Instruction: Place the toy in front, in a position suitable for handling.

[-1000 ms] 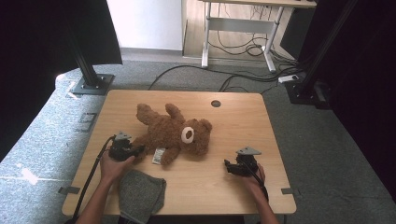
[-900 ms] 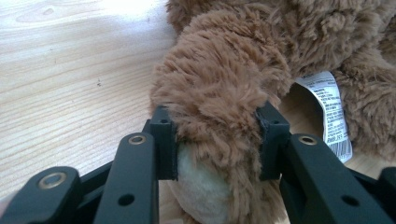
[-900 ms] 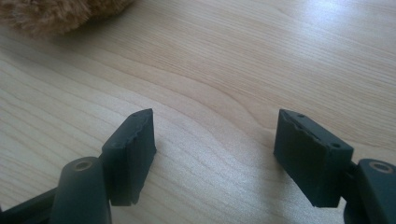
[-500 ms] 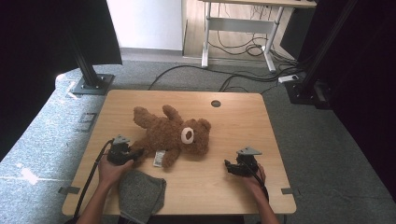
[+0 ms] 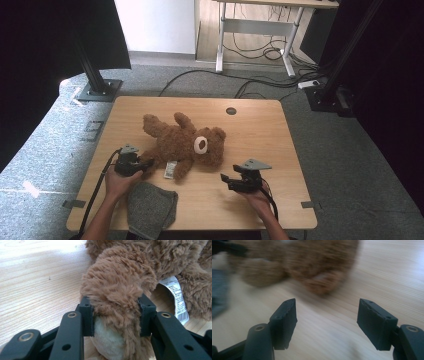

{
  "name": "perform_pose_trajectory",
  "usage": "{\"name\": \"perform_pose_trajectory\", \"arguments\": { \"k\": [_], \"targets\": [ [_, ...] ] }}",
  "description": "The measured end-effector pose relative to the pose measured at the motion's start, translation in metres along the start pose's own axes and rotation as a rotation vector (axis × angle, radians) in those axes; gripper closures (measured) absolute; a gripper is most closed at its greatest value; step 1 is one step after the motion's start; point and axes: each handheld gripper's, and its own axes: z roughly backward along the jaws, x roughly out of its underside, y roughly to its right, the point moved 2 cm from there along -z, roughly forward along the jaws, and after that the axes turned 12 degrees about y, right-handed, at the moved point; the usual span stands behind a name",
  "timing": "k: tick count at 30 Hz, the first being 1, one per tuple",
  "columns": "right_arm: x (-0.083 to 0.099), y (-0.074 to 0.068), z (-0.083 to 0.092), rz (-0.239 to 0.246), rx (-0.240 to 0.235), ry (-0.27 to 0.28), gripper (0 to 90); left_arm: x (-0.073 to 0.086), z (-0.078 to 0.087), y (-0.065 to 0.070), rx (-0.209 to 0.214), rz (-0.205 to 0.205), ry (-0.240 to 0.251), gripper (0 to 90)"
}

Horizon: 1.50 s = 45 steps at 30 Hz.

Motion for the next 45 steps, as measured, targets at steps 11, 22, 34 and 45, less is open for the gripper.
{"name": "perform_pose_trajectory", "arguments": {
  "k": [11,22,34,45],
  "targets": [
    [-0.006,-0.066,-0.040,0.022,-0.209,-0.008,31.7,0.000,0.000,0.000,0.000,-0.005,0.002,57.9],
    [-0.003,-0.099,-0.068,0.060,-0.293,-0.042,32.1,0.000,0.000,0.000,-0.001,-0.006,0.003,57.8],
    [-0.002,-0.108,-0.074,0.077,-0.310,-0.049,32.8,0.000,0.000,0.000,-0.002,-0.010,0.002,57.7],
    [-0.001,-0.115,-0.077,0.083,-0.321,-0.055,33.1,0.000,-0.001,0.000,-0.004,-0.013,0.000,57.6]
  ]
}}
